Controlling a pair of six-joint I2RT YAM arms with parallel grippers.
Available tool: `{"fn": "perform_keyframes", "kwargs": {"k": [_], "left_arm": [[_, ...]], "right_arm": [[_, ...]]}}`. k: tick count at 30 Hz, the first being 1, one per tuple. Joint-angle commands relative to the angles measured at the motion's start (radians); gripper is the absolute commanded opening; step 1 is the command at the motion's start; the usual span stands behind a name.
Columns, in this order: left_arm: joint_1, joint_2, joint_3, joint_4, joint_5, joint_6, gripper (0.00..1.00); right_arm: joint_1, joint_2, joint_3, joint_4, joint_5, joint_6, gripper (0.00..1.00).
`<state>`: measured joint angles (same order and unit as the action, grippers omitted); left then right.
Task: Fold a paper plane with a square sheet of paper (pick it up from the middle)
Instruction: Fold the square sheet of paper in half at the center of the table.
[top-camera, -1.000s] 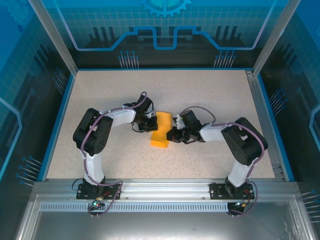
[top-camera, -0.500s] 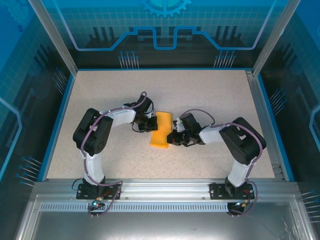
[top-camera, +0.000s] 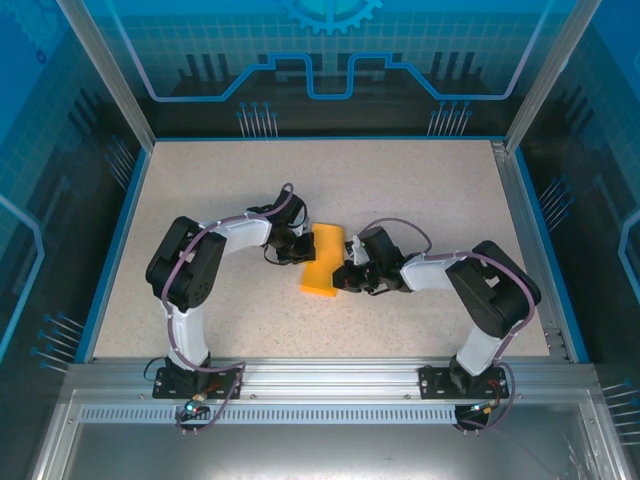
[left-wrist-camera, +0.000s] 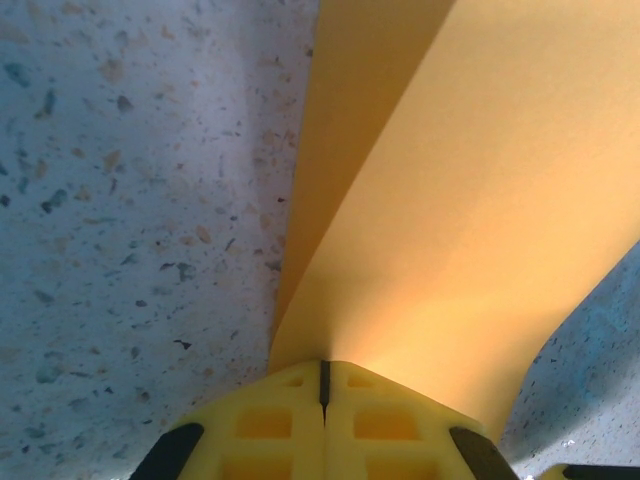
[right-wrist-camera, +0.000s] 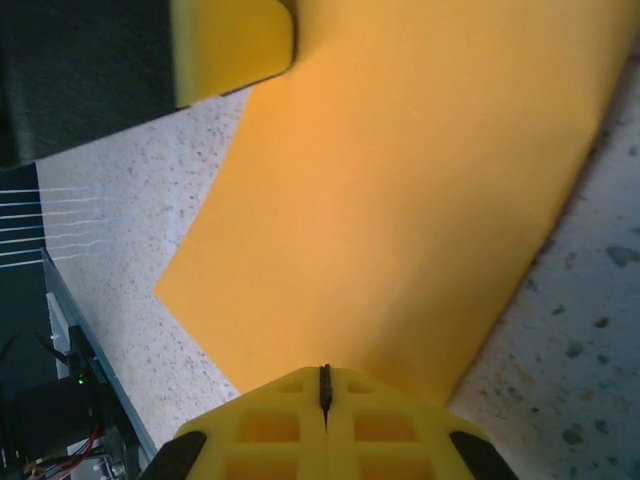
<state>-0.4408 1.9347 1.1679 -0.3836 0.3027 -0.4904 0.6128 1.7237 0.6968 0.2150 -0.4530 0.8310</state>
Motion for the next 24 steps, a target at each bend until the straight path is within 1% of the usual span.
{"fn": "perform_keyframes", "kwargs": {"k": [1, 6, 11, 15, 20, 24], "left_arm": [[-0.01, 0.04, -0.041, -0.038, -0.038, 0.023, 0.0], [-0.009, 0.043, -0.043, -0.036, -0.039, 0.024, 0.0], [-0.008, 0.041, -0.039, -0.04, -0.038, 0.026, 0.0], [-0.009, 0.042, -0.036, -0.044, -0.04, 0.029, 0.0], [-0.009, 0.043, -0.039, -0.043, -0.039, 0.03, 0.0], [-0.008, 0.043, -0.041, -0.043, -0.038, 0.029, 0.0]], "right_arm": [[0.015, 0.046, -0.034, 0.014, 0.007, 0.009, 0.0], [0.013, 0.062, -0.026, -0.004, 0.009, 0.004, 0.0], [0.019, -0.011, 0.004, -0.054, 0.014, -0.011, 0.0], [0.029, -0.047, 0.012, -0.054, 0.003, -0.004, 0.0], [0.048, -0.019, 0.016, -0.031, -0.018, 0.003, 0.0], [0.056, 0.018, 0.0, -0.03, 0.0, 0.005, 0.0]]}}
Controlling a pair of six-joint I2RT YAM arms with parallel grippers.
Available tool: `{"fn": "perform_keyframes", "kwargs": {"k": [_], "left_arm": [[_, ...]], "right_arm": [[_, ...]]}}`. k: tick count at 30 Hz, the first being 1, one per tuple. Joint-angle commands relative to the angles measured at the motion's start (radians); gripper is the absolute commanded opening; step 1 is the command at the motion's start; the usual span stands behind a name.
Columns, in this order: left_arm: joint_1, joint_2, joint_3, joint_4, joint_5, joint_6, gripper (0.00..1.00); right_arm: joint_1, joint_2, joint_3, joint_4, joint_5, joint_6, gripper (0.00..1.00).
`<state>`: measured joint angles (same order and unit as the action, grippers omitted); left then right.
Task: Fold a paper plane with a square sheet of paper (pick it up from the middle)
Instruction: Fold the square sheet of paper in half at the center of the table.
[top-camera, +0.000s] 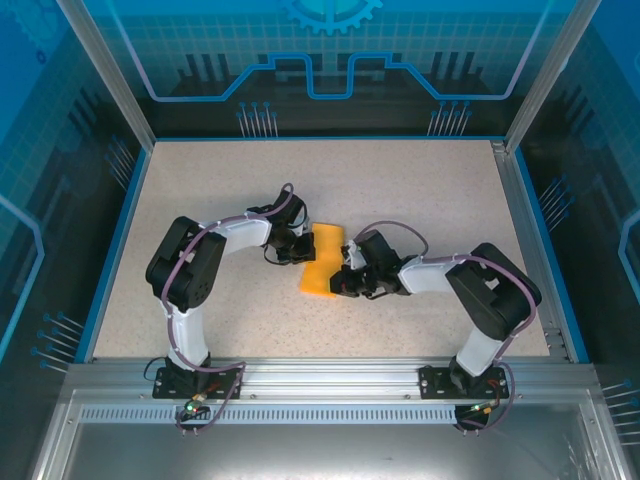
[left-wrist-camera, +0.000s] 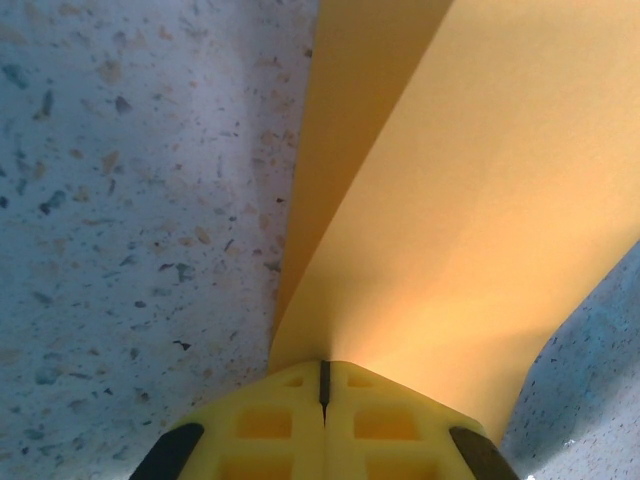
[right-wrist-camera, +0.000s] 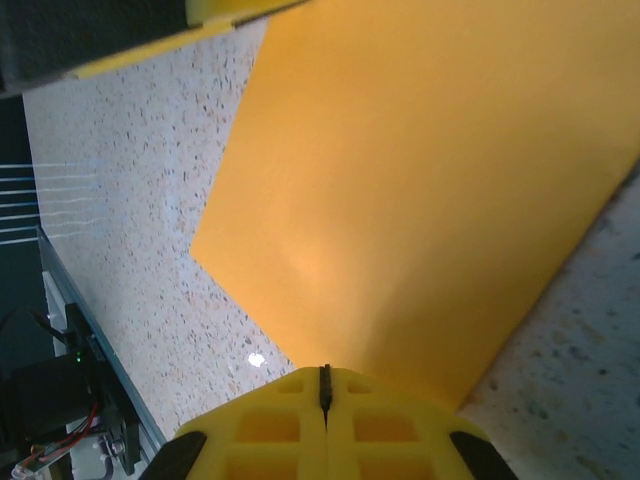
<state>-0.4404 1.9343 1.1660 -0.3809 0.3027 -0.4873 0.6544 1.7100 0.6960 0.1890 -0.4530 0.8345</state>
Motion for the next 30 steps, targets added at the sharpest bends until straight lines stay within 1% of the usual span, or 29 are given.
{"fn": "perform_keyframes", "kwargs": {"k": [1, 6, 15, 20, 24, 30], "left_arm": [[-0.009, 0.043, -0.039, -0.045, -0.038, 0.024, 0.0], [-0.009, 0.041, -0.037, -0.046, -0.04, 0.027, 0.0], [-0.009, 0.041, -0.039, -0.046, -0.04, 0.03, 0.0], [-0.009, 0.043, -0.042, -0.044, -0.038, 0.03, 0.0], [-0.009, 0.045, -0.039, -0.044, -0.037, 0.03, 0.0], [-0.009, 0.043, -0.036, -0.048, -0.038, 0.035, 0.0]], "right_arm": [[0.013, 0.04, -0.01, -0.003, 0.015, 0.001, 0.0], [0.008, 0.07, -0.041, 0.021, 0.014, 0.003, 0.0], [0.003, -0.033, -0.013, -0.003, 0.009, -0.009, 0.0], [0.004, 0.019, -0.019, 0.029, -0.022, 0.001, 0.0], [0.004, 0.056, -0.04, 0.026, -0.013, -0.003, 0.0], [-0.004, 0.046, -0.047, -0.003, -0.008, -0.01, 0.0]]}}
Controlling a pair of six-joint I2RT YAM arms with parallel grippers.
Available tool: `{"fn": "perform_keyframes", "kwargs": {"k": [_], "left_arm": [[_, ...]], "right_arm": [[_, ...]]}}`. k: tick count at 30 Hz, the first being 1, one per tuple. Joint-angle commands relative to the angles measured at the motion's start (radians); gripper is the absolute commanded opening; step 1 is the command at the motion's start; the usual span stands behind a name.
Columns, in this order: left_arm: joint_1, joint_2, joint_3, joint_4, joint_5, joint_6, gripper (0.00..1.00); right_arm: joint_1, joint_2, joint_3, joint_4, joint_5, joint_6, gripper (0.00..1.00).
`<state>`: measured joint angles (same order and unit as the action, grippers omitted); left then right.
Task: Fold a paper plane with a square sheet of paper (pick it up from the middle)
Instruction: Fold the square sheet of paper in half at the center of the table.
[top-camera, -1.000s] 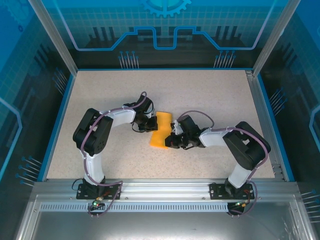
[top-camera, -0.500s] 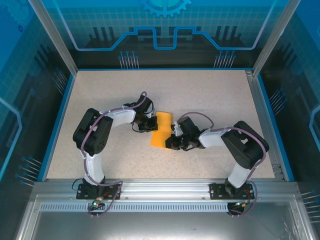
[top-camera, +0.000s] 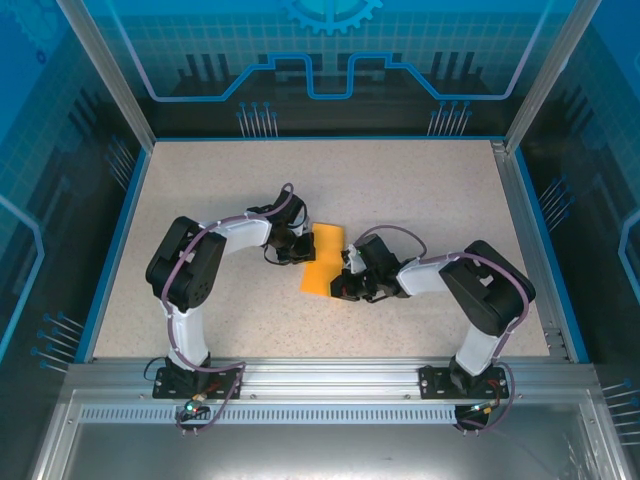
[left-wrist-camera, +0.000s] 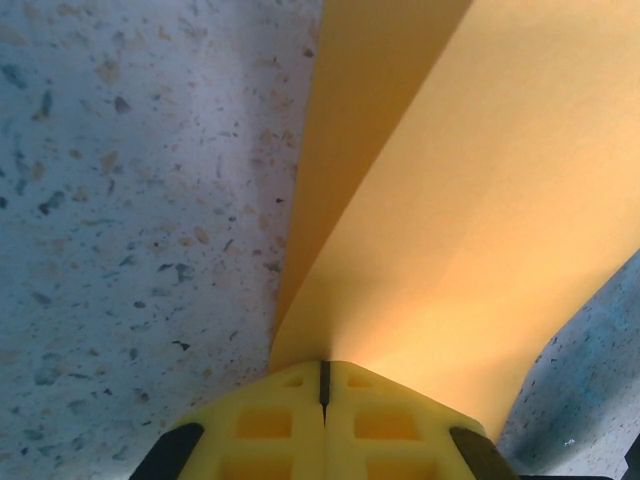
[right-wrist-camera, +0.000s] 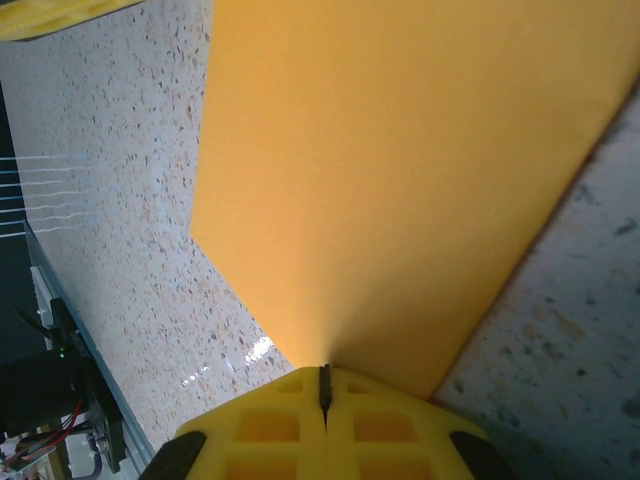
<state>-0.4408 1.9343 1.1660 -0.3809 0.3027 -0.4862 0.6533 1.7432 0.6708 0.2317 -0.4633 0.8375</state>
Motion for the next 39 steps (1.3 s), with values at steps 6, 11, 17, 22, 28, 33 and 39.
{"fn": "perform_keyframes", "kwargs": {"k": [6, 11, 17, 22, 28, 33, 39], "left_arm": [[-0.008, 0.048, -0.034, -0.048, -0.038, 0.035, 0.0], [-0.009, 0.051, -0.037, -0.043, -0.033, 0.032, 0.0], [-0.01, 0.049, -0.041, -0.048, -0.04, 0.036, 0.0], [-0.009, 0.049, -0.042, -0.052, -0.041, 0.036, 0.0], [-0.007, 0.055, -0.037, -0.055, -0.042, 0.043, 0.0], [-0.008, 0.057, -0.041, -0.055, -0.042, 0.044, 0.0], [-0.009, 0.055, -0.04, -0.057, -0.042, 0.046, 0.0]], "right_arm": [[-0.066, -0.065, 0.072, -0.044, -0.016, -0.019, 0.0], [-0.147, 0.032, 0.182, -0.057, -0.036, -0.052, 0.0], [-0.185, 0.142, 0.265, -0.054, -0.051, -0.07, 0.0], [-0.195, 0.176, 0.235, -0.034, -0.042, -0.069, 0.0], [-0.2, 0.234, 0.217, -0.064, -0.006, -0.097, 0.0], [-0.201, 0.167, 0.24, -0.098, -0.03, -0.1, 0.0], [-0.234, 0.115, 0.316, -0.14, -0.067, -0.119, 0.0]]}}
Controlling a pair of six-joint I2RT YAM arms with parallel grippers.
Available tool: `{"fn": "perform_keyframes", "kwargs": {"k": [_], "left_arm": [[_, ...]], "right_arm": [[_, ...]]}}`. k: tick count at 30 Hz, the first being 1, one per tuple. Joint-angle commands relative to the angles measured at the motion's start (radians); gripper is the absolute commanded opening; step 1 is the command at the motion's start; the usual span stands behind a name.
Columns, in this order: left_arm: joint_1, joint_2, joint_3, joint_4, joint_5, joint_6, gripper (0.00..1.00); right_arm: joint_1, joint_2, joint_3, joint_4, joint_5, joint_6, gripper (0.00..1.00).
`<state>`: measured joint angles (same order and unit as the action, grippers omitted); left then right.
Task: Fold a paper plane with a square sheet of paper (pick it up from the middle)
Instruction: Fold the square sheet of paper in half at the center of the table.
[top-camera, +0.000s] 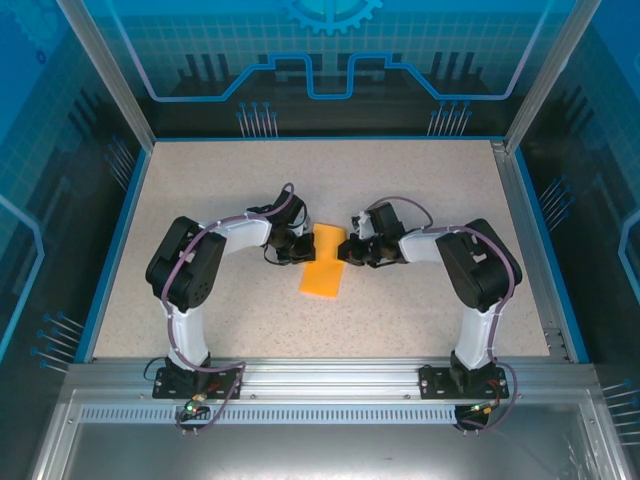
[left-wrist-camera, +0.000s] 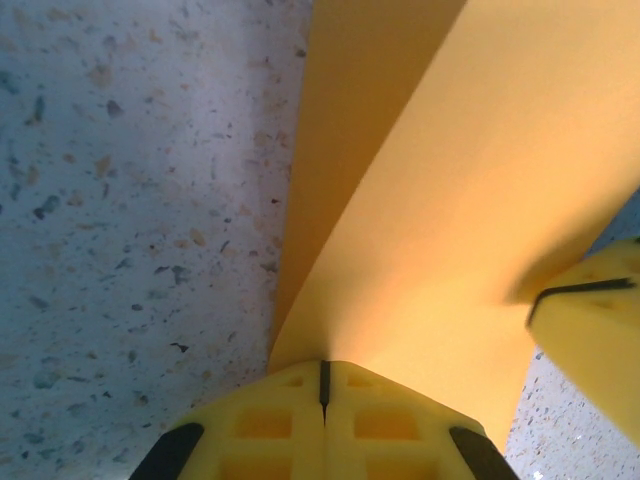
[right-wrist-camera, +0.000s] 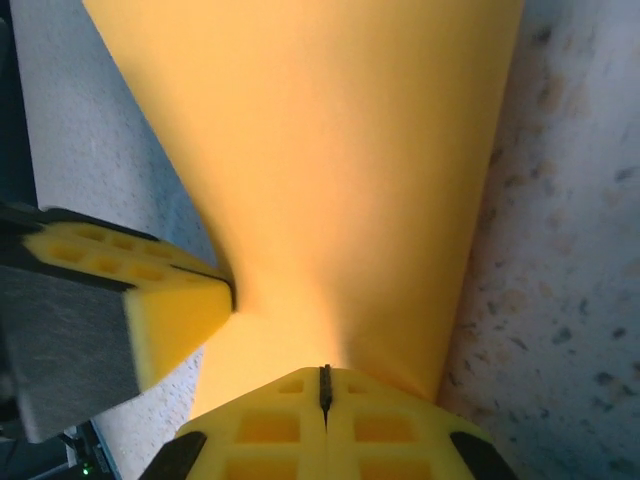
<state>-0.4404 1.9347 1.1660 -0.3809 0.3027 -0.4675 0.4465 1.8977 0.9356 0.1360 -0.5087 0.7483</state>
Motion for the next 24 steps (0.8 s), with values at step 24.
{"fn": "perform_keyframes", "kwargs": {"k": [24], "left_arm": [[-0.009, 0.049, -0.048, -0.055, -0.043, 0.029, 0.0]], "right_arm": [[-0.048, 0.058, 0.181, -0.187, -0.003, -0.078, 0.03]]}}
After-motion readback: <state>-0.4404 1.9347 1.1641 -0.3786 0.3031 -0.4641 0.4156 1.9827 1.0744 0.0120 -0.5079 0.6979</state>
